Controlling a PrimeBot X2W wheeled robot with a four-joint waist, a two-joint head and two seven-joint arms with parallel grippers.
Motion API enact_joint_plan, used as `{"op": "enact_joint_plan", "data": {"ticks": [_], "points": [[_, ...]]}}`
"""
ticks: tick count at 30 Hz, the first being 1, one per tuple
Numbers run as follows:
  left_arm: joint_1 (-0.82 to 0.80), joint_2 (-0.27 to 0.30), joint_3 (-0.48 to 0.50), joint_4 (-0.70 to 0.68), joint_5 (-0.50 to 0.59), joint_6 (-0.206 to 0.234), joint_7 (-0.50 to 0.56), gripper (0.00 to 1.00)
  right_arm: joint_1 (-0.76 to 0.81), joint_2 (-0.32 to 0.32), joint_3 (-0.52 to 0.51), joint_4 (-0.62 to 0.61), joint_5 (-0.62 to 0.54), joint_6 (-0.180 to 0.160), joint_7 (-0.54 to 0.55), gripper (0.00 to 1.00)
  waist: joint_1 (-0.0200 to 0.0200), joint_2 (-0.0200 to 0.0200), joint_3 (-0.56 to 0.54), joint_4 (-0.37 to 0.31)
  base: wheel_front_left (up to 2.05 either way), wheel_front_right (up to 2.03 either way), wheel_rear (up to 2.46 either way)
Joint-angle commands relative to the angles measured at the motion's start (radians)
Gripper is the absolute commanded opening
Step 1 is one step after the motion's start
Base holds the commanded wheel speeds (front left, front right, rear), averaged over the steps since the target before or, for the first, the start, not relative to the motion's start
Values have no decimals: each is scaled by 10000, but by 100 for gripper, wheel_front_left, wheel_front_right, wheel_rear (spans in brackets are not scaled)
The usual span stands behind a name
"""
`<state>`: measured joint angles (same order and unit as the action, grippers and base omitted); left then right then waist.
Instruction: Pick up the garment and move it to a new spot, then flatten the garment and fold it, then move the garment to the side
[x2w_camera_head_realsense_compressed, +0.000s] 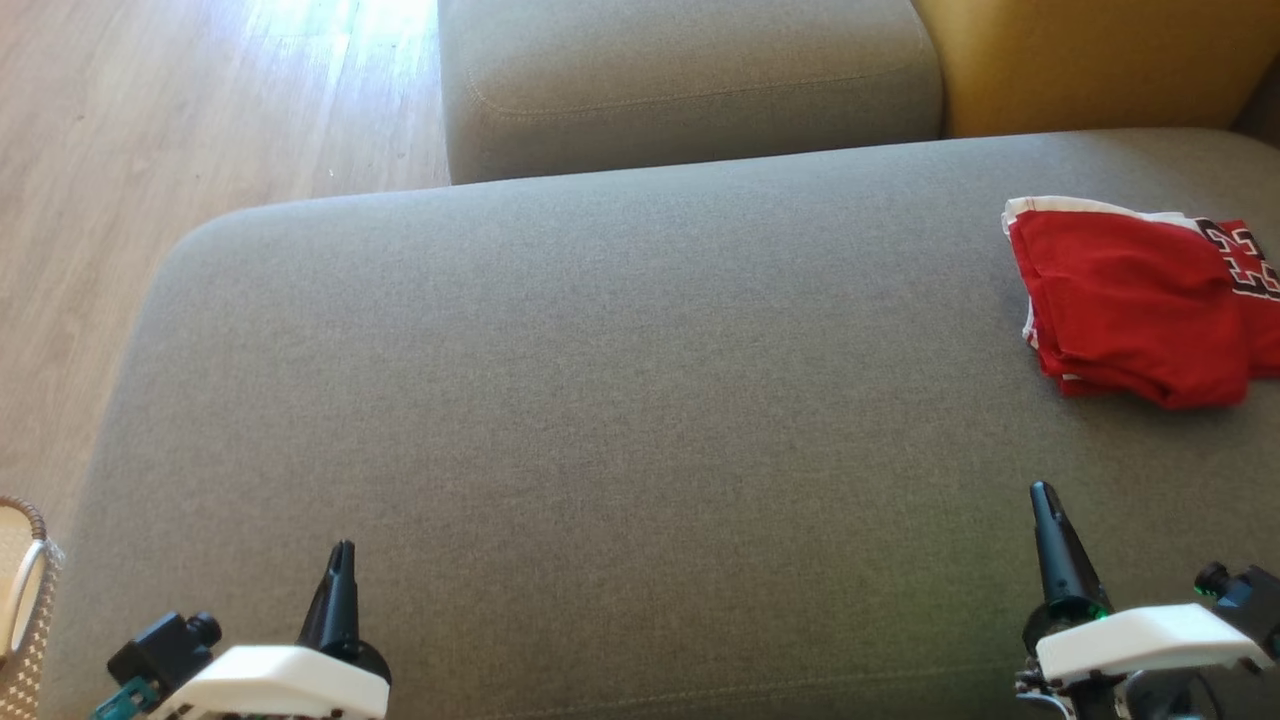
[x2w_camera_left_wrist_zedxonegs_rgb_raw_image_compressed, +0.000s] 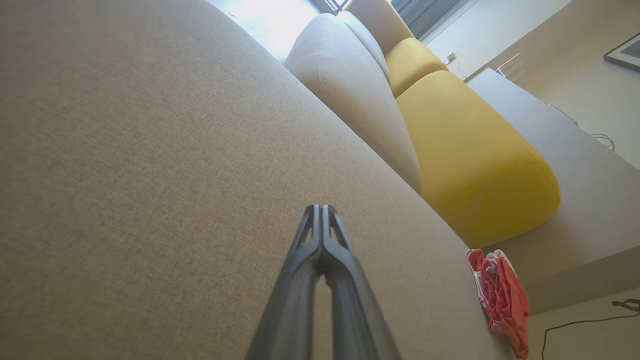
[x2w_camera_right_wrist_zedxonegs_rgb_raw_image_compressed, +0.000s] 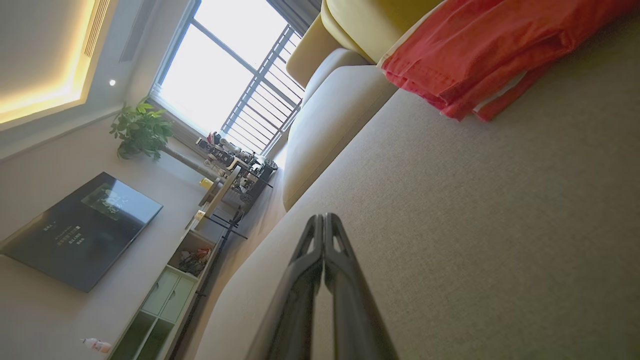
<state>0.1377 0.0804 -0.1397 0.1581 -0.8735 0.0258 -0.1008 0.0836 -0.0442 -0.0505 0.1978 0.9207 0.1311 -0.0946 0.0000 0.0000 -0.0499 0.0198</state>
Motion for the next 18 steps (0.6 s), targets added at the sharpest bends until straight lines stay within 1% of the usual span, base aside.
{"op": "enact_joint_plan", "data": {"ticks": [1,18], "points": [[-572,119,363,-259,-340,-98,70,0,-546,-223,62,-290,338,-2,114,0,0,0,13,-5,0,0,0],[-1067,114,793,37,-2335,-489,503,0,-907,-248,-30,-89,2161,-2,563,0,0,0,150,-57,0,0,0]]}}
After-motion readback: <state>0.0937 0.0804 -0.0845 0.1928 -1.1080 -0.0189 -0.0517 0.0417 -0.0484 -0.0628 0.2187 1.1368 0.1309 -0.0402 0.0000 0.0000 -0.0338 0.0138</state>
